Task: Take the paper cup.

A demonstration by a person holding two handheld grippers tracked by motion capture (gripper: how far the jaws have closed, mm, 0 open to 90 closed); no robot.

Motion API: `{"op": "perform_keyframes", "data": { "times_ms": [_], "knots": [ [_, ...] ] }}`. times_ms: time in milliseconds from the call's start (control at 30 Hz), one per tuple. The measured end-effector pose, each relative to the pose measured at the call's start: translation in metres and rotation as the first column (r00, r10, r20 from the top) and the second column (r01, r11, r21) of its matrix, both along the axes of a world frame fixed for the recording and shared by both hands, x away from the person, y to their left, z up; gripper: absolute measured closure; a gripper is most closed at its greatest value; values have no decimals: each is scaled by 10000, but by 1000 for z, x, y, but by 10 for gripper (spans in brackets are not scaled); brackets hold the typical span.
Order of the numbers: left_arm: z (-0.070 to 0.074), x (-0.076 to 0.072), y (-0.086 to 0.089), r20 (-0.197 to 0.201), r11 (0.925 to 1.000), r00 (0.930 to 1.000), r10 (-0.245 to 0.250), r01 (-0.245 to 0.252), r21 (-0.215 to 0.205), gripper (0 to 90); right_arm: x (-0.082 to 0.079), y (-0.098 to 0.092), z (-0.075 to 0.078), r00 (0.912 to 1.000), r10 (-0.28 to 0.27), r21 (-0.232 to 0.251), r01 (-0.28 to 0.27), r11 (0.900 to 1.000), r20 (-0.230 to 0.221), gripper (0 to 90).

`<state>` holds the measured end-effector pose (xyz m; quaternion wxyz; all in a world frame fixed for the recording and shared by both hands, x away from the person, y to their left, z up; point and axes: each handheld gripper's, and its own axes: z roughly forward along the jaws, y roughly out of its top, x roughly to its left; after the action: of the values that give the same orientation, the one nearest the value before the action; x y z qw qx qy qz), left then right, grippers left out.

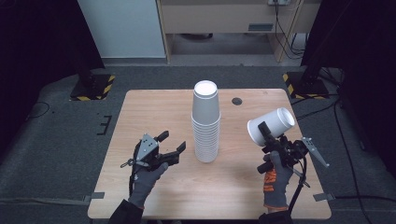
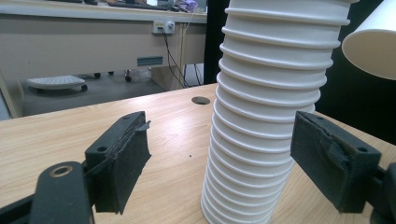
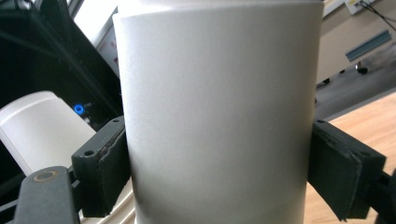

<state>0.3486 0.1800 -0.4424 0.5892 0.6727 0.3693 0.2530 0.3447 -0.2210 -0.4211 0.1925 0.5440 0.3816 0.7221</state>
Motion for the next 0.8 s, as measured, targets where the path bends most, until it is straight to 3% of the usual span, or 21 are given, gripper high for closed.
{"op": "perform_keyframes", "data": {
  "times_ms": [67,433,567,700,800],
  "knots": [
    [0,0,0,45,10000,10000,19,-19,0,186,-2,-2,-6,10000,-10,402,12,9992,-41,161],
    [-3,-1,1,19,10000,10000,32,-32,34,187,-3,-6,-19,9994,126,1266,-86,9919,-311,161],
    [-4,-2,1,28,10000,10000,45,-45,30,189,-4,-10,-29,9984,131,2079,-13,9782,-553,162],
    [-6,-2,0,7,9999,10000,29,-30,100,189,-5,-12,-35,9974,114,2423,62,9702,-711,162],
    [-7,-3,-1,9,9999,10000,34,-34,161,189,-6,-15,-42,9963,126,2880,125,9576,-851,162]
  ]
}}
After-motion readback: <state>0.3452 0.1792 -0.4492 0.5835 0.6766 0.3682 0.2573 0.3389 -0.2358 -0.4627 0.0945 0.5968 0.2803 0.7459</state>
